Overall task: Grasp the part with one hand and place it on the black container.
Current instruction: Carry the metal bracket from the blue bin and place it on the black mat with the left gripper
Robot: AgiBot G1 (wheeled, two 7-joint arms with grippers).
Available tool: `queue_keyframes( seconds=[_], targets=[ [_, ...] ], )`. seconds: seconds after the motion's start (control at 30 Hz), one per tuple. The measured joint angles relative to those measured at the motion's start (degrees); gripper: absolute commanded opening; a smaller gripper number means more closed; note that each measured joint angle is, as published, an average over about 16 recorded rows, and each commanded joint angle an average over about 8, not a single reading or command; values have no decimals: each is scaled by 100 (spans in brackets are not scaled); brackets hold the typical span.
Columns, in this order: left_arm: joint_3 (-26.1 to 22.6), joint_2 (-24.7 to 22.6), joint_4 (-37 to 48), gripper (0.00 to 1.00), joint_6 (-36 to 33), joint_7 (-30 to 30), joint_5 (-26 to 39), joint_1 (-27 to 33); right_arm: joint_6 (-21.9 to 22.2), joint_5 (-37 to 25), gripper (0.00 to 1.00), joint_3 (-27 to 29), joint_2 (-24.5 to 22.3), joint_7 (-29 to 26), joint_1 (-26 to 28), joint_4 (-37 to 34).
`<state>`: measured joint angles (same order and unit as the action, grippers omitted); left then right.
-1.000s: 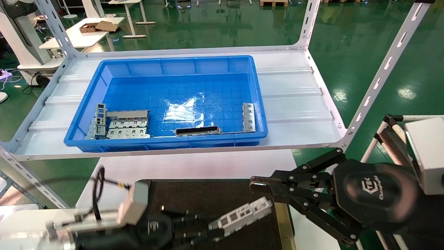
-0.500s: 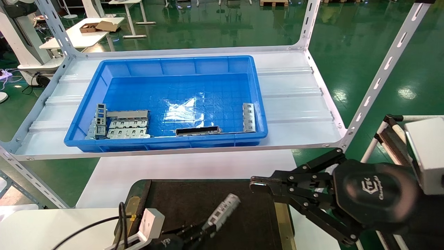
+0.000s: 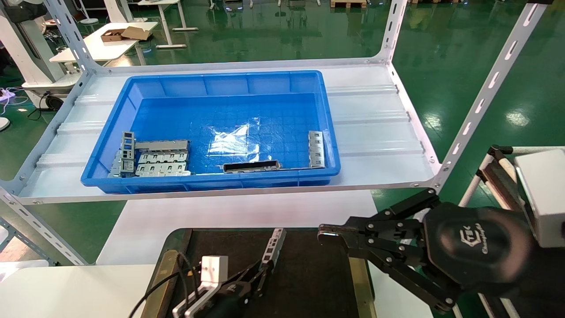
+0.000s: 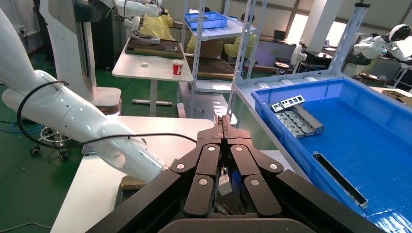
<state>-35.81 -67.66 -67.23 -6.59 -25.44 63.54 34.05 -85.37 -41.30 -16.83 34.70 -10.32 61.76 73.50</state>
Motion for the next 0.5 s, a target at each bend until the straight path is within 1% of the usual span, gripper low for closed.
queue_keyframes(
  seconds=[0.23,0.5],
  targets=[
    [-448,-346,238,0,708,-296,-111,168,1,2,0,-2,-1,1,1,0],
    [-898,-638,483,0,1405,-370,-466,325,2,3,0,-5,-2,3,1,0]
  ],
)
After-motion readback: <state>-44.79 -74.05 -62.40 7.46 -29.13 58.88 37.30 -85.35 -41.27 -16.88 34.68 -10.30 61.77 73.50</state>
